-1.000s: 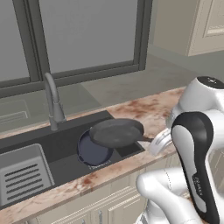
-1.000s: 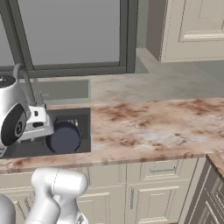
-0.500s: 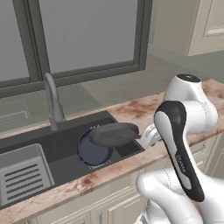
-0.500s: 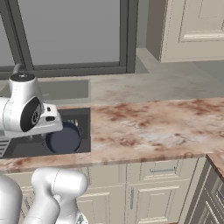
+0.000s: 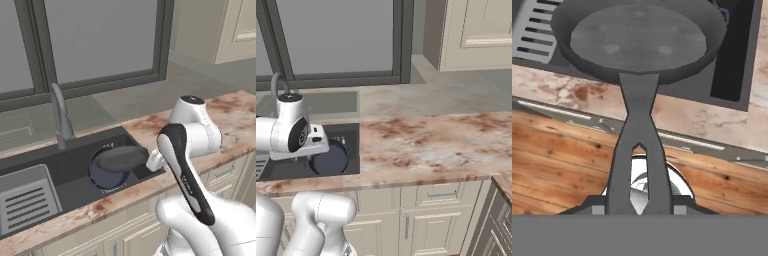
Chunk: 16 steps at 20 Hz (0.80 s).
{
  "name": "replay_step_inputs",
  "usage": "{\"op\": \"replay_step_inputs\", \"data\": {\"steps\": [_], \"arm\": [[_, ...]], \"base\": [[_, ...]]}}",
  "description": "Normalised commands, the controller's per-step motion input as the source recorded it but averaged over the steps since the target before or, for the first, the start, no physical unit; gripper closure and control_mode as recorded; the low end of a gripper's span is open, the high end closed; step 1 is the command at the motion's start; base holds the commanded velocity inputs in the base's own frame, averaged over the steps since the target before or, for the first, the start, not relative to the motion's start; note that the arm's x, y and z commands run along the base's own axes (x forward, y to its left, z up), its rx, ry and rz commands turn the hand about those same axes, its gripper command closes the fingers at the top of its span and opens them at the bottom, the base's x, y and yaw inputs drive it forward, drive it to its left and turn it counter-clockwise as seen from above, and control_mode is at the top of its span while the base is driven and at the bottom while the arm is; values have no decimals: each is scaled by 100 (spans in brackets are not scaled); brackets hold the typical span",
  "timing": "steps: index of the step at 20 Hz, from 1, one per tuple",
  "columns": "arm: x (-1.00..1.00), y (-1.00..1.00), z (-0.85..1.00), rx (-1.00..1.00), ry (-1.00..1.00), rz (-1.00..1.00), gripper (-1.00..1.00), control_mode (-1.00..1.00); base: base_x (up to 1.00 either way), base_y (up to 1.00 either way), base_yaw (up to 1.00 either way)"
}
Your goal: Move the pot and pan from the stove into the sink.
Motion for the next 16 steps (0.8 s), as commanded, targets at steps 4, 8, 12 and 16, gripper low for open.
{"op": "replay_step_inputs", "data": {"steps": [4,8,12,16], "arm": [[28,49,-45,0,-2,0,100,-100],[20,42,-30,0,-8,-4,100,-100],[0,3,-2,0,-1,-1,100,-100],[30,0,-20,0,-2,0,100,-100]], "base": [[0,0,0],[0,0,0],[0,0,0],[0,0,0]]}}
